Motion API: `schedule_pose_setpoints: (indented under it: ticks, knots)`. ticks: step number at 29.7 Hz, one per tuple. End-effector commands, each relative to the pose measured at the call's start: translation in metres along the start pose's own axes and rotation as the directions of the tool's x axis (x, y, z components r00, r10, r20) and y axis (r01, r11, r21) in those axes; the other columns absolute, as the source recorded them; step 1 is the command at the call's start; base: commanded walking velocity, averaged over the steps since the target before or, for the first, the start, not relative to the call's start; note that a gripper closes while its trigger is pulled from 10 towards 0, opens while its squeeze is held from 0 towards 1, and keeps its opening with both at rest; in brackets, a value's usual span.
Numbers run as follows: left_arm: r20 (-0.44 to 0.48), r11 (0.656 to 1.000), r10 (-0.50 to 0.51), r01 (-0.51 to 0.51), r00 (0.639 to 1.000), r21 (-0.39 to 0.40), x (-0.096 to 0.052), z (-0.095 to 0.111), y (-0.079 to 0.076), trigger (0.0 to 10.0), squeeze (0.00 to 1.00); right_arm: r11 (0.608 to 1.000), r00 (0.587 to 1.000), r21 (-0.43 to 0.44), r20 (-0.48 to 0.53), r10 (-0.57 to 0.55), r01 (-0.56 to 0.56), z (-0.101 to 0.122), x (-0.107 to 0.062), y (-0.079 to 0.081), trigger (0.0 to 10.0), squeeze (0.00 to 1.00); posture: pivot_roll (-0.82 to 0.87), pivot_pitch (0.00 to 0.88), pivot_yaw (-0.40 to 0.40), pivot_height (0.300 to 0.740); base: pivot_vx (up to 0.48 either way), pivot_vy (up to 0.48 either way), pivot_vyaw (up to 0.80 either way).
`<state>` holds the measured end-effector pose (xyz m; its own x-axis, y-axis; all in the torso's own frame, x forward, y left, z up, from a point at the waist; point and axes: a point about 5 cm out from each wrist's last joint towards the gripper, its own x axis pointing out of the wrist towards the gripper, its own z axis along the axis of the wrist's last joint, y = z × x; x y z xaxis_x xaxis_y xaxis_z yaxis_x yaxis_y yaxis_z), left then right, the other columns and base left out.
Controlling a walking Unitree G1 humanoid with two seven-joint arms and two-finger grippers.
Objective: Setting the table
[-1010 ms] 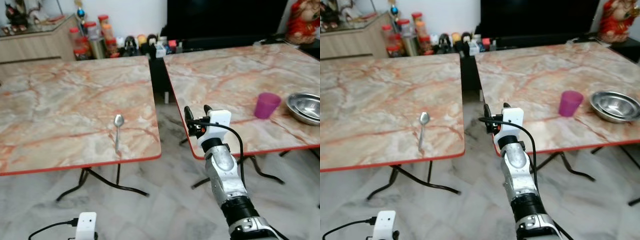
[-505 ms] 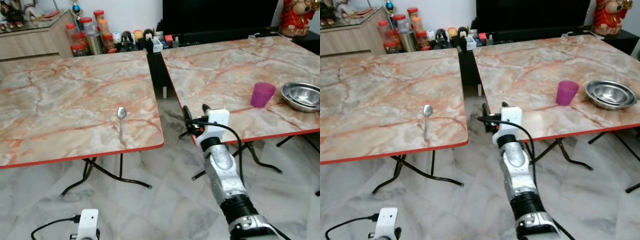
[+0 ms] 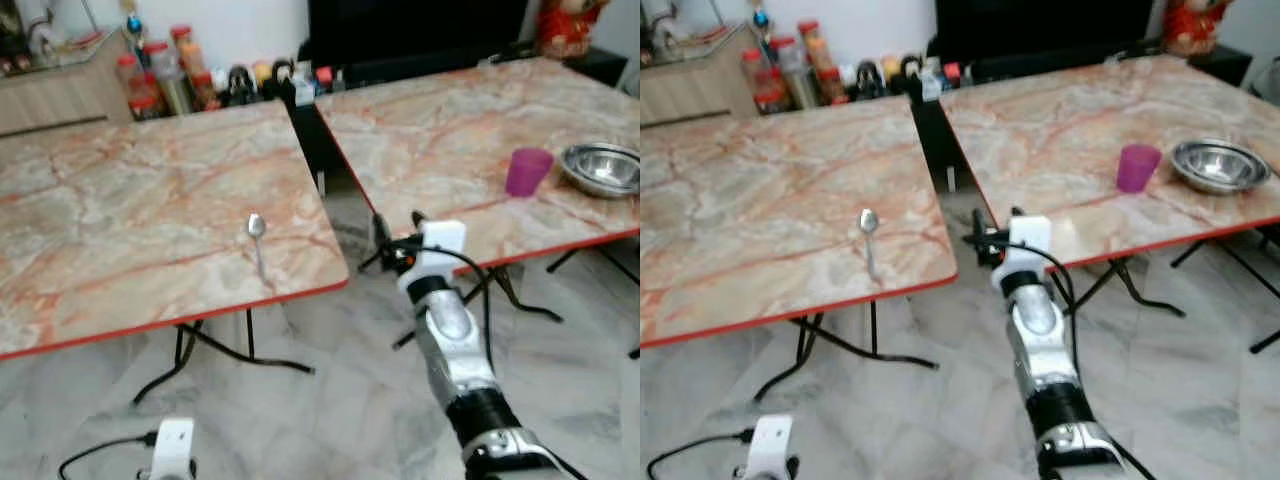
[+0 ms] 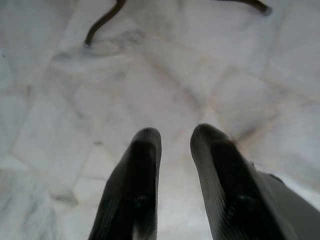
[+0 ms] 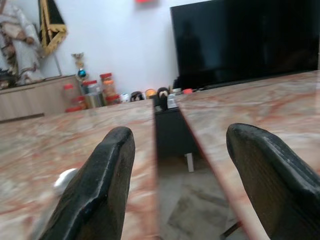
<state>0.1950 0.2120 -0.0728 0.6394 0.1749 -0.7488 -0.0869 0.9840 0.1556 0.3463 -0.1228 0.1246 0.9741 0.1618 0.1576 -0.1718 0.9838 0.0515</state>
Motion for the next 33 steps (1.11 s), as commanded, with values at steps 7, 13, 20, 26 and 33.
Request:
schedule_pose_setpoints:
  ticks: [7,13,20,26,33]
  knots:
    - [-0.013,0.999,0.023,-0.023,1.0,0.037,-0.0011,-0.0047,0.0104,10.0,0.0,0.999,0.999,0.008,0.001,0.034,-0.034,0.0011,0.0025,0.0113,10.0,0.0,-0.02,0.0,0.072,0.74,0.0,0.324,0.0]
    - [-0.009,0.999,0.029,-0.029,1.0,0.028,-0.0013,-0.005,0.0095,10.0,0.0,0.999,0.999,0.009,-0.002,0.037,-0.037,0.0007,0.0026,0.0121,10.0,0.0,-0.02,0.0,0.064,0.74,0.0,0.0,0.0]
    - [-0.004,0.999,0.029,-0.029,1.0,0.014,-0.0014,-0.0048,0.0096,10.0,0.0,0.999,0.999,0.014,0.008,0.036,-0.037,0.0034,0.0047,0.0128,10.0,0.0,-0.02,0.0,0.064,0.74,0.0,0.0,0.0]
    - [-0.001,0.999,0.035,-0.035,0.999,0.012,-0.0015,-0.0048,0.0097,10.0,0.0,0.999,0.999,-0.026,0.006,0.038,-0.037,0.003,0.0035,0.0114,10.0,0.0,-0.02,0.0,0.063,0.74,0.045,0.0,0.0]
    - [-0.009,0.999,0.026,-0.026,1.0,0.021,-0.0018,-0.0067,0.0075,10.0,0.0,1.0,1.0,0.009,0.004,0.018,-0.018,0.0019,0.0018,0.0088,10.0,0.0,-0.03,0.0,0.067,0.74,0.289,0.0,0.27]
